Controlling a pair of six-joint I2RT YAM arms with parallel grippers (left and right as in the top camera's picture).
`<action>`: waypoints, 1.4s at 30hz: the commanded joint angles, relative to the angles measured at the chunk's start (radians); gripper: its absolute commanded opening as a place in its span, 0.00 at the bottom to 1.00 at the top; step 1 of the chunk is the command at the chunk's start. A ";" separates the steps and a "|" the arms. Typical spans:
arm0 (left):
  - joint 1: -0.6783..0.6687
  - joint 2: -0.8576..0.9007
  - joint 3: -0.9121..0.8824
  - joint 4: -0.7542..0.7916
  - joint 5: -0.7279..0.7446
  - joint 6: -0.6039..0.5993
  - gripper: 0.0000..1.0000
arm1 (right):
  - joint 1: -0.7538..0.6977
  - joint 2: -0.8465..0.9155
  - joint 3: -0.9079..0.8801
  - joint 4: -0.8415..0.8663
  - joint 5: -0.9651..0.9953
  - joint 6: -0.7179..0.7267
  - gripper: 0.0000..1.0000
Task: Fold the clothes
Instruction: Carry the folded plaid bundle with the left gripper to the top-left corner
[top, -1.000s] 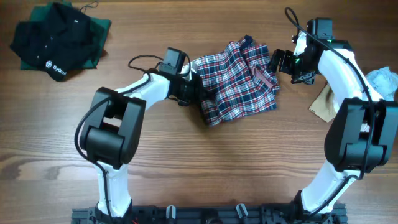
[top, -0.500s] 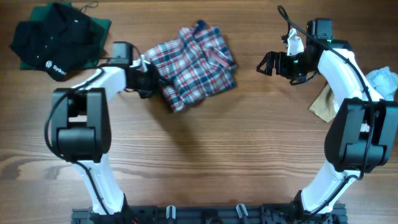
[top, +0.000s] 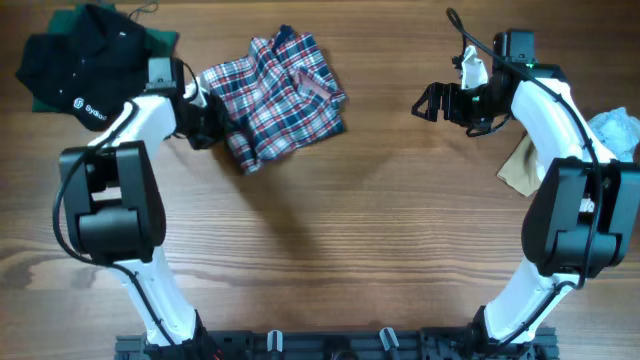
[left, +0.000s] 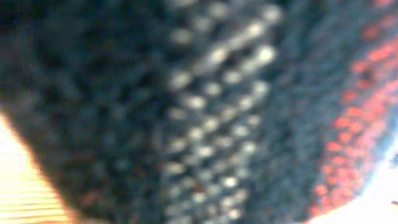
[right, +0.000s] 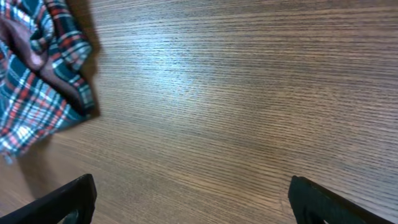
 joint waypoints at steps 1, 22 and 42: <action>0.013 -0.040 0.113 -0.033 -0.257 0.126 0.04 | 0.000 -0.008 0.021 -0.001 -0.027 -0.021 1.00; 0.098 -0.040 0.447 -0.109 -0.406 0.435 0.04 | 0.000 -0.008 0.021 -0.029 -0.013 -0.019 1.00; 0.226 -0.040 0.449 0.014 -0.401 0.450 0.10 | 0.000 -0.008 -0.004 -0.061 -0.008 -0.017 1.00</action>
